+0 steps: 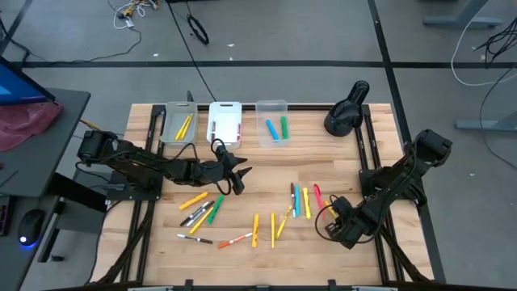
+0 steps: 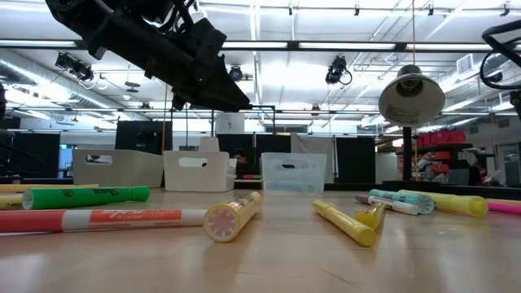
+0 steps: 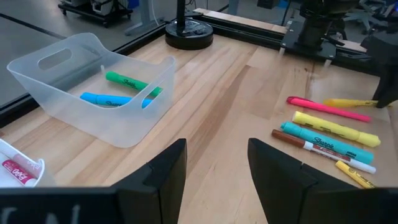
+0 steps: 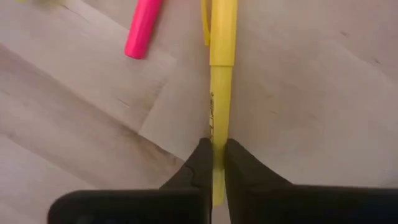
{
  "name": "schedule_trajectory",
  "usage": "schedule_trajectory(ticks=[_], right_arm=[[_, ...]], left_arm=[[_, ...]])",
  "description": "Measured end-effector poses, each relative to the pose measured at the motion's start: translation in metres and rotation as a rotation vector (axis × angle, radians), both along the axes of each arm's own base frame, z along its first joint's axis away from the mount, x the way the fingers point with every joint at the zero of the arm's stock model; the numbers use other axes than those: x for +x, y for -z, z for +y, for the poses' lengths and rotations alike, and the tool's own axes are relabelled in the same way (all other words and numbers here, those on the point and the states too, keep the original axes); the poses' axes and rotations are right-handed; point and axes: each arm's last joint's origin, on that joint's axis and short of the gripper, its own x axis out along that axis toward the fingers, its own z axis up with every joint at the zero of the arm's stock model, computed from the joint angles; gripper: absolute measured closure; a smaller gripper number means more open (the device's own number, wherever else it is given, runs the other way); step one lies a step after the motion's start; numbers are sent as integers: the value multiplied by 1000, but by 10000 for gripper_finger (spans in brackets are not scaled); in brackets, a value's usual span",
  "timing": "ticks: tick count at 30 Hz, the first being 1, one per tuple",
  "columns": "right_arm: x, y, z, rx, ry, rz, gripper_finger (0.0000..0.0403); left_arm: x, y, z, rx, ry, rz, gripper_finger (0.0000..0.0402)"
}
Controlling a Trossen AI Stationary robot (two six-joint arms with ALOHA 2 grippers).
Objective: Pick & Place Markers
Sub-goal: Put the yellow marker into the gray bin
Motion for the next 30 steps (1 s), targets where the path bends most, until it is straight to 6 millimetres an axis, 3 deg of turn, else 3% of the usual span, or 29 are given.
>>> schedule_trajectory(ticks=[7,12,17,23,30], right_arm=[[-3,-16,-7,-192,24,67,386],[4,-27,-9,-289,-11,-11,393],[26,-35,-12,-399,-113,-297,393],[68,-52,-17,-611,-246,-617,393],[118,-89,-20,-823,-496,-846,393]], left_arm=[[0,0,0,-6,12,-1,225],[1,0,-1,-39,92,0,225],[4,-2,0,-71,125,-42,225],[11,-8,-4,-42,235,-135,225],[32,-9,-10,-21,409,-390,211]])
